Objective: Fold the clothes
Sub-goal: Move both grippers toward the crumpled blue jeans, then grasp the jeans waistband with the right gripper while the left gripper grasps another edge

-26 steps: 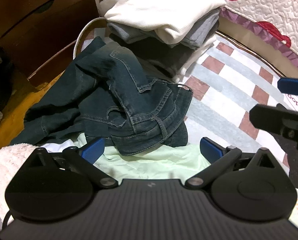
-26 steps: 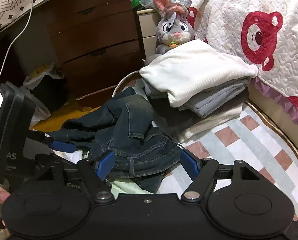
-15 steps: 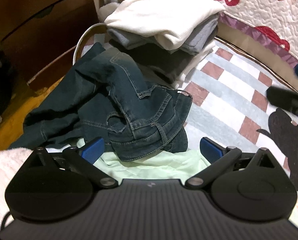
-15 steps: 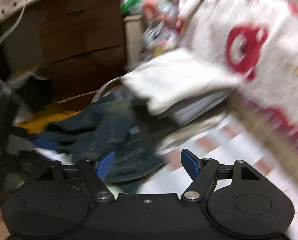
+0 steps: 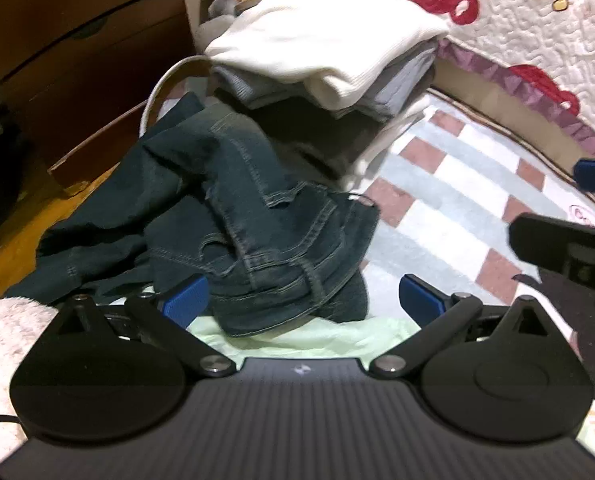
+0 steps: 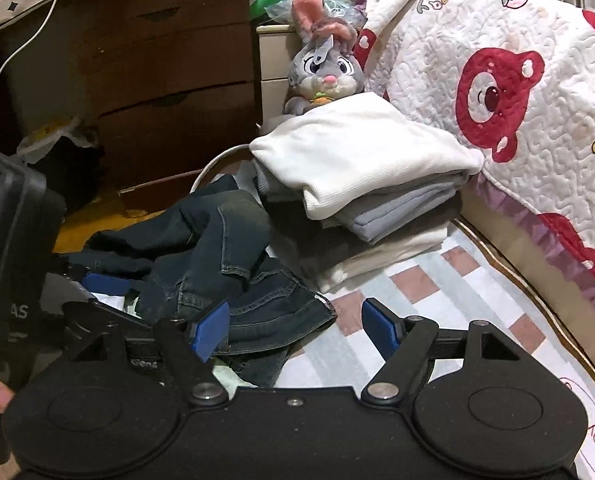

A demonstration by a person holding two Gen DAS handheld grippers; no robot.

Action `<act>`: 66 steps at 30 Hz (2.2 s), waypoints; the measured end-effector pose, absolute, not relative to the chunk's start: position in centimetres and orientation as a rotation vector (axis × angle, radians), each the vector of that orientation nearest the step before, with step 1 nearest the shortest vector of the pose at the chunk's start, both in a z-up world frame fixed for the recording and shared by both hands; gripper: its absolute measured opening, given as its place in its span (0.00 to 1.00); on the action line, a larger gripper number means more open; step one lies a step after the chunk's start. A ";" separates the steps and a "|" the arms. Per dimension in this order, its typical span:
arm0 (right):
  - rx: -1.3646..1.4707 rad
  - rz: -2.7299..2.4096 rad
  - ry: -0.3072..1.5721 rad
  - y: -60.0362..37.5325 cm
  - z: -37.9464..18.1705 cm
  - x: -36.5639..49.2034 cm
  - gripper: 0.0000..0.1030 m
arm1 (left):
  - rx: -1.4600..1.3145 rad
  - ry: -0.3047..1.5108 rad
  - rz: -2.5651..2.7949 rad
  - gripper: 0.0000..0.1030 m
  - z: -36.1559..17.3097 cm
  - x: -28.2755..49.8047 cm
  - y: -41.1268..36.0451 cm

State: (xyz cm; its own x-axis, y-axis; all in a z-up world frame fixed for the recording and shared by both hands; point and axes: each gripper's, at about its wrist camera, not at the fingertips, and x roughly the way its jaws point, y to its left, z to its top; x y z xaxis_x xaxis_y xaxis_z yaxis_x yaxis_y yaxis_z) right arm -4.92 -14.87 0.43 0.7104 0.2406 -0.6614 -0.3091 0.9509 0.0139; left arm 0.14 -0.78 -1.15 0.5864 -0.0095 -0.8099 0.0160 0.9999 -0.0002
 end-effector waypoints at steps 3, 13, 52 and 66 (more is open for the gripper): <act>-0.100 0.296 0.721 -14.8 0.4 -5.0 0.75 | -0.030 0.926 -0.040 0.99 -0.9 0.0 -0.8; -0.043 0.309 0.748 -15.1 0.5 -4.6 0.75 | -0.080 0.923 -0.089 0.91 -0.7 -0.2 -0.2; -0.026 0.456 0.870 -12.5 -8.7 -0.6 0.09 | -0.066 1.103 -0.059 0.73 -4.7 12.5 10.0; 0.051 0.432 0.812 -14.7 -12.8 -1.3 0.29 | -0.024 1.248 -0.084 0.67 -13.8 15.1 7.3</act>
